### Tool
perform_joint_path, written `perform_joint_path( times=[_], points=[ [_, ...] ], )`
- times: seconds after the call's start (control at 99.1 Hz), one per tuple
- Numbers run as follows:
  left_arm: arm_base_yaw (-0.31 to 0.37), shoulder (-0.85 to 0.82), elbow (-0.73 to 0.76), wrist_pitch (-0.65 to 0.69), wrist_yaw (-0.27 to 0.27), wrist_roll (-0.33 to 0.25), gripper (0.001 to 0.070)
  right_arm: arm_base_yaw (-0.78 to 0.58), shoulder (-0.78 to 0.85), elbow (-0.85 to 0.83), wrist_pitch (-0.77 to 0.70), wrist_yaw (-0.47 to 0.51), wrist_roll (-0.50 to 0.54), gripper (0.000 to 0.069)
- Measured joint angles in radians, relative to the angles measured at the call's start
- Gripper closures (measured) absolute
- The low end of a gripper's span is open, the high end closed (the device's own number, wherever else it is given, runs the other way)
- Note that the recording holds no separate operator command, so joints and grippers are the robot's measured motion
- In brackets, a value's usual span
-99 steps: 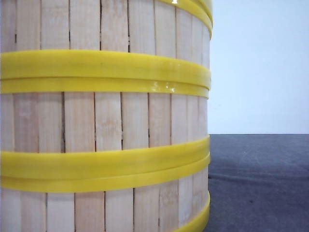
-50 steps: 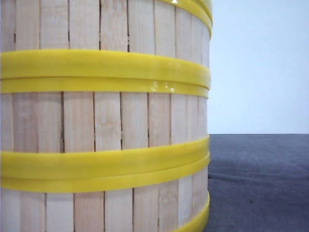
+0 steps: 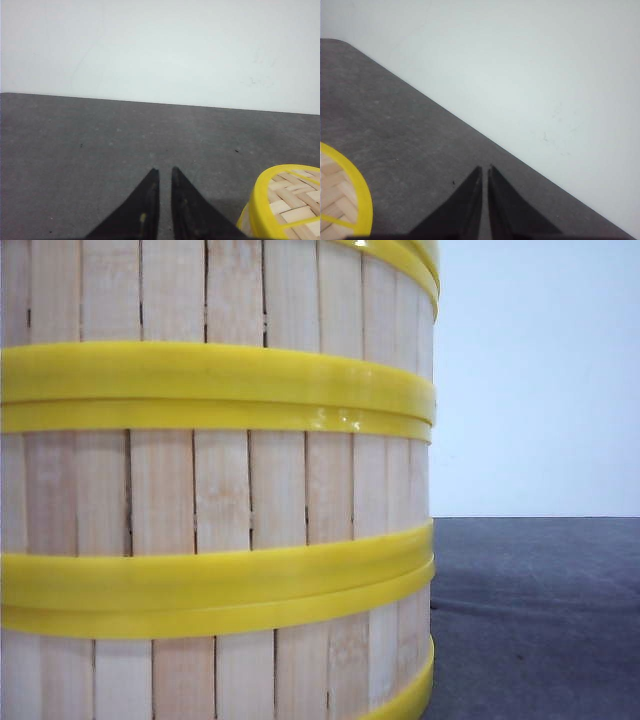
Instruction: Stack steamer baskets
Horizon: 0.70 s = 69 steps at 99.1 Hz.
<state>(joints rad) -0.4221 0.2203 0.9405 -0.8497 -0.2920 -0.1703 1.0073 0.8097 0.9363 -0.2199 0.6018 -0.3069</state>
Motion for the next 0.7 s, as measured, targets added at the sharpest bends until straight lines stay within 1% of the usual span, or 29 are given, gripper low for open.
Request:
perform_joint_path(
  times=[0.101,0.182,0.232,0.293,0.363,0.414,0.454,0.525,0.595,0.696],
  points=[
    [0.000,0.000,0.000,0.000,0.000,0.000,0.0693,-0.018,-0.016,0.000,-0.016,-0.006,0.000,0.0674],
    [0.000,0.000,0.000,0.000,0.000,0.000,0.0693,-0.056,-0.071,0.000,-0.058,-0.059,0.026,0.0674],
    [0.000,0.000,0.000,0.000,0.000,0.000,0.0693,-0.108,-0.118,0.000,-0.104,-0.123,0.051,0.0674],
    [0.000,0.000,0.000,0.000,0.000,-0.001,0.0693,-0.188,-0.170,0.000,-0.166,-0.229,0.074,0.0674],
    [0.000,0.000,0.000,0.000,0.000,-0.002,0.0693,-0.304,-0.227,0.000,-0.238,-0.367,0.088,0.0674],
    [0.000,0.000,0.000,0.000,0.000,-0.002,0.0693,-0.401,-0.264,-0.005,-0.263,-0.451,0.093,0.0674],
    [0.000,0.000,0.000,0.000,0.000,-0.002,0.0693,-0.470,-0.292,-0.023,-0.246,-0.469,0.095,0.0674],
    [0.000,0.000,0.000,0.000,0.000,-0.002,0.0693,-0.599,-0.358,-0.093,-0.186,-0.471,0.098,0.0674],
    [0.000,0.000,0.000,0.000,0.000,-0.002,0.0693,-0.685,-0.435,-0.190,-0.108,-0.468,0.110,0.0674],
    [0.000,0.000,0.000,0.000,0.000,-0.002,0.0693,-0.771,-0.571,-0.359,0.011,-0.487,0.163,0.0674]
  ],
)
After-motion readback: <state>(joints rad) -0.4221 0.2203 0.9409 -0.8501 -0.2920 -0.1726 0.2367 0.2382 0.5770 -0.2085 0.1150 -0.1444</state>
